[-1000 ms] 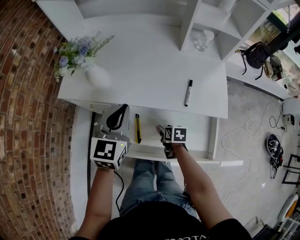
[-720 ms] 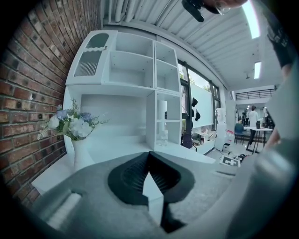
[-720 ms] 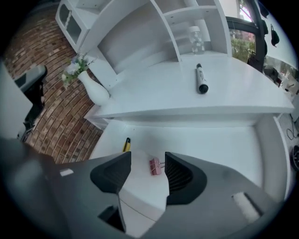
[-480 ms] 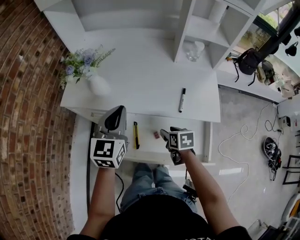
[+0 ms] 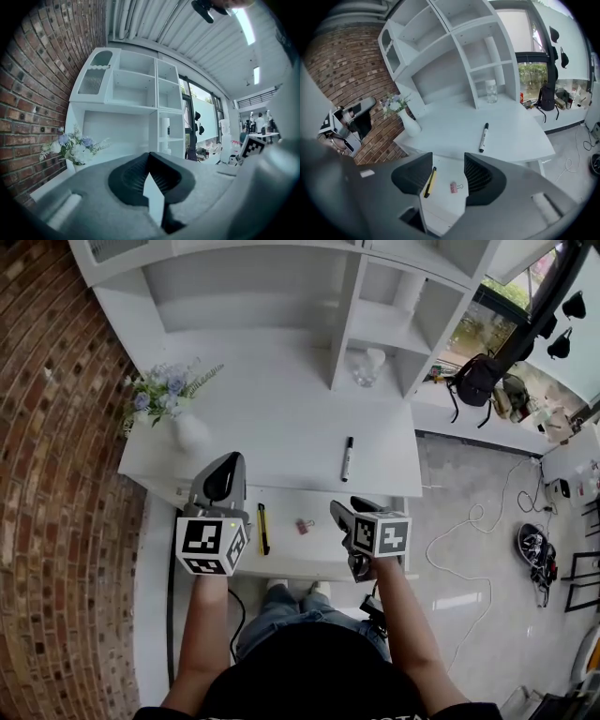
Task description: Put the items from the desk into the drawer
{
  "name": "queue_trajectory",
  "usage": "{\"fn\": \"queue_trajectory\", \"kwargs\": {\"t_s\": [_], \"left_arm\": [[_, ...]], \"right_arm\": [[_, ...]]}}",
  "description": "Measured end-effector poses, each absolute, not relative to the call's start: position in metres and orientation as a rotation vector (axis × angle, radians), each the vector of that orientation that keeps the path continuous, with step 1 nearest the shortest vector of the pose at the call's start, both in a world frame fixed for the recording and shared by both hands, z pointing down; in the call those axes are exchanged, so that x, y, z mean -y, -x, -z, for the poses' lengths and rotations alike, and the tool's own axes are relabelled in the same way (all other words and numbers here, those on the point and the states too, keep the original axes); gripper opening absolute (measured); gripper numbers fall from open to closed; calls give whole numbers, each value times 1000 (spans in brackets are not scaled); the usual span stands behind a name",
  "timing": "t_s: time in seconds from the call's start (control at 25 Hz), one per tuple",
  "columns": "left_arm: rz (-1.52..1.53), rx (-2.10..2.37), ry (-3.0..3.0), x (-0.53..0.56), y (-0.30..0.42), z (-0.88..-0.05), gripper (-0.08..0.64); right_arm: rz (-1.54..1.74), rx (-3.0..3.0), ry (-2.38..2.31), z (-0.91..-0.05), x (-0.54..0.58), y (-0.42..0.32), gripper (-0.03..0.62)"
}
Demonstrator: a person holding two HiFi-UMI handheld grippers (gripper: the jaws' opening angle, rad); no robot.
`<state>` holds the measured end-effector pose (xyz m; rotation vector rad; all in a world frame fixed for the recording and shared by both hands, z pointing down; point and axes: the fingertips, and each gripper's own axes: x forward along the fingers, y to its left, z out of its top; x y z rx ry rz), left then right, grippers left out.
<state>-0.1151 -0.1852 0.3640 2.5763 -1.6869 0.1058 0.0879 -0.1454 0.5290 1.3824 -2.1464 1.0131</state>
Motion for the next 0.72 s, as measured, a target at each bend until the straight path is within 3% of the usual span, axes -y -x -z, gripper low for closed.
{"fn": "queue_trajectory", "kwargs": {"t_s": [0.72], "left_arm": [[-17, 1725, -2634, 185, 121, -330, -2]], "right_arm": [[-22, 2355, -1995, -322, 162, -154, 198]]}}
